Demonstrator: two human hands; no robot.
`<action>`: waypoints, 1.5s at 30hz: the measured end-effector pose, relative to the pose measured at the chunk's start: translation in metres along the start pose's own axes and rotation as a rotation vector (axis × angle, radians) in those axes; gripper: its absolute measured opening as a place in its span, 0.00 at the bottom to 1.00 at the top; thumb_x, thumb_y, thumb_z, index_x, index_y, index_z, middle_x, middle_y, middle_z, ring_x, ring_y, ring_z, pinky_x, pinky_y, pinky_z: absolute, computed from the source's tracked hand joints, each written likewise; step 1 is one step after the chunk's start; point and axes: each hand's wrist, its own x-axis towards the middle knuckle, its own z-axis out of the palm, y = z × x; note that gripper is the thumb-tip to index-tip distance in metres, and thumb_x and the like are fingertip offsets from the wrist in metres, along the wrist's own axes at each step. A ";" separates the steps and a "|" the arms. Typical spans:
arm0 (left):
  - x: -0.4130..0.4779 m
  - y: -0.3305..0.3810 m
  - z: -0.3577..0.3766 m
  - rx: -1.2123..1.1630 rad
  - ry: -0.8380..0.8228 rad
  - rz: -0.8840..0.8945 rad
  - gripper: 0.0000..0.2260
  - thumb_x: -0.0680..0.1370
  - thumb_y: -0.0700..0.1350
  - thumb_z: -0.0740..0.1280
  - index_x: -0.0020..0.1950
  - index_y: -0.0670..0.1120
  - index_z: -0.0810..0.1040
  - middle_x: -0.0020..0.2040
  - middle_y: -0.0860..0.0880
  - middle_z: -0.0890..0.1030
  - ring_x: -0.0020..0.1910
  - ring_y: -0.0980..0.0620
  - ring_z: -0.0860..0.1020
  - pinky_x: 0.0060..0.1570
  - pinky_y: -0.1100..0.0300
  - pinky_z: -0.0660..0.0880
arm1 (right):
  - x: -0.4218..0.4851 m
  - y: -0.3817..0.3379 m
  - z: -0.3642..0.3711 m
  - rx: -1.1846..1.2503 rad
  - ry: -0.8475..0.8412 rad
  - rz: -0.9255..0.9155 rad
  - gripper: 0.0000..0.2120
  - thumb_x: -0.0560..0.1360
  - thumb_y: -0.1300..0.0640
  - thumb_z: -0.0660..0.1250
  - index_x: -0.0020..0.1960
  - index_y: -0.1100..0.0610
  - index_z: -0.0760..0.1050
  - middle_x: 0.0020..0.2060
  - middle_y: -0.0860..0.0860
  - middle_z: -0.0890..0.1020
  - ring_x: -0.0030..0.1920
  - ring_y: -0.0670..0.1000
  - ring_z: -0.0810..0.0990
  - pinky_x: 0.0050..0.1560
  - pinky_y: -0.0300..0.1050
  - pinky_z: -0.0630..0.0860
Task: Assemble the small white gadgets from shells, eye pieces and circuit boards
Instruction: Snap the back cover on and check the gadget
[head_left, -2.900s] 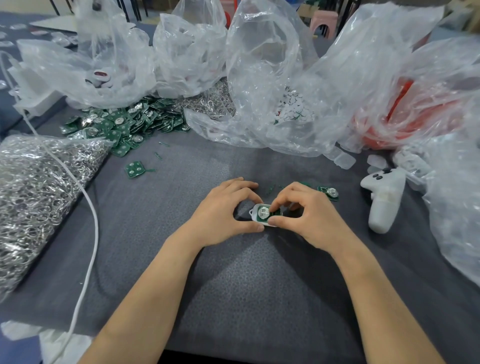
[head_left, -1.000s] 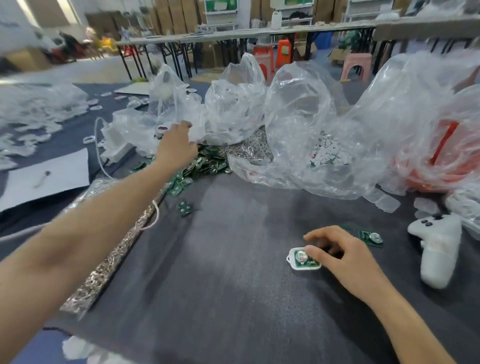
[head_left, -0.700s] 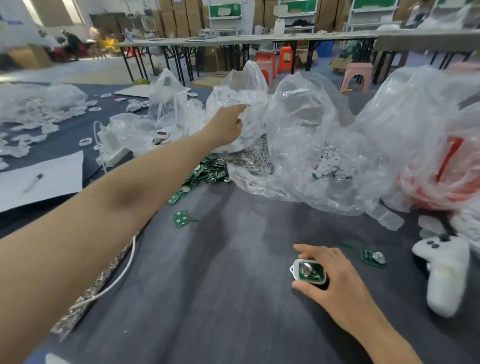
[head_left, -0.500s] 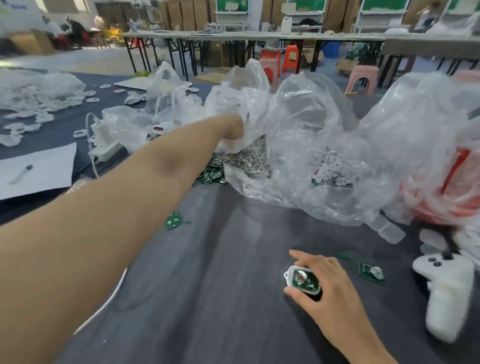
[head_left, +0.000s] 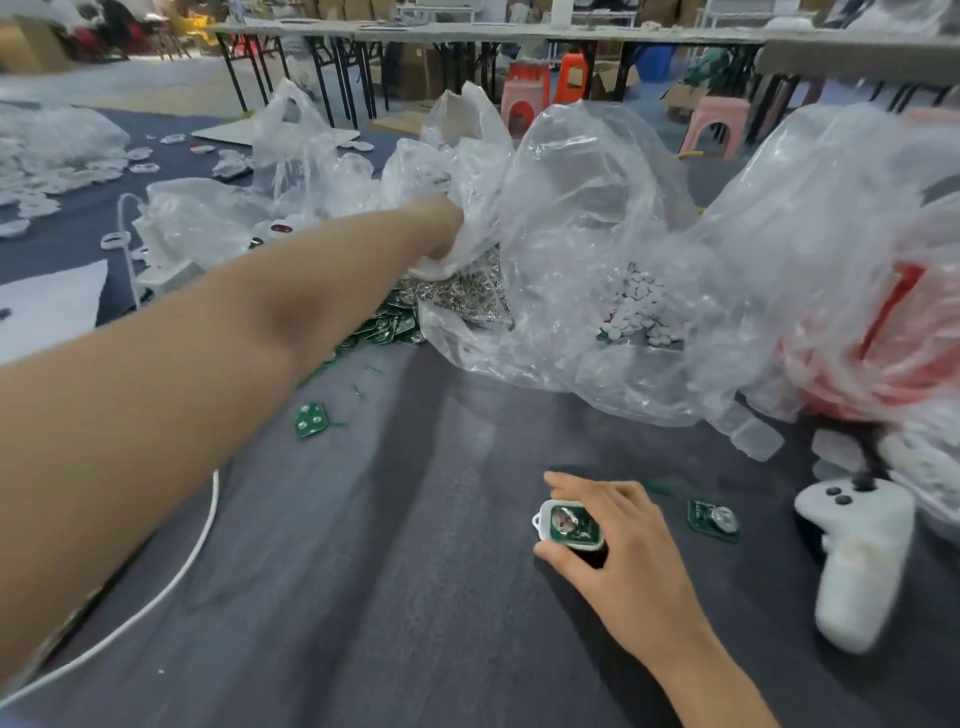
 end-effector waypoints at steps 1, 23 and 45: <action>-0.001 -0.005 -0.001 -0.009 0.061 0.019 0.11 0.77 0.32 0.58 0.55 0.34 0.77 0.53 0.39 0.80 0.49 0.43 0.78 0.51 0.55 0.75 | 0.000 0.000 0.000 0.016 -0.007 0.017 0.27 0.68 0.50 0.76 0.64 0.38 0.72 0.52 0.34 0.76 0.56 0.38 0.66 0.58 0.39 0.64; -0.043 -0.036 0.060 -0.475 0.128 -0.216 0.09 0.72 0.33 0.66 0.50 0.37 0.82 0.48 0.40 0.83 0.49 0.43 0.80 0.47 0.56 0.76 | -0.001 0.000 -0.006 0.042 -0.053 0.037 0.27 0.68 0.51 0.76 0.63 0.36 0.71 0.54 0.35 0.77 0.59 0.36 0.67 0.62 0.30 0.55; -0.049 -0.038 0.079 -1.044 0.433 -0.417 0.03 0.83 0.42 0.54 0.54 0.43 0.66 0.47 0.36 0.79 0.36 0.41 0.82 0.37 0.45 0.81 | 0.002 0.000 -0.008 0.109 -0.059 0.077 0.35 0.68 0.52 0.76 0.64 0.29 0.60 0.51 0.31 0.76 0.57 0.32 0.65 0.63 0.39 0.62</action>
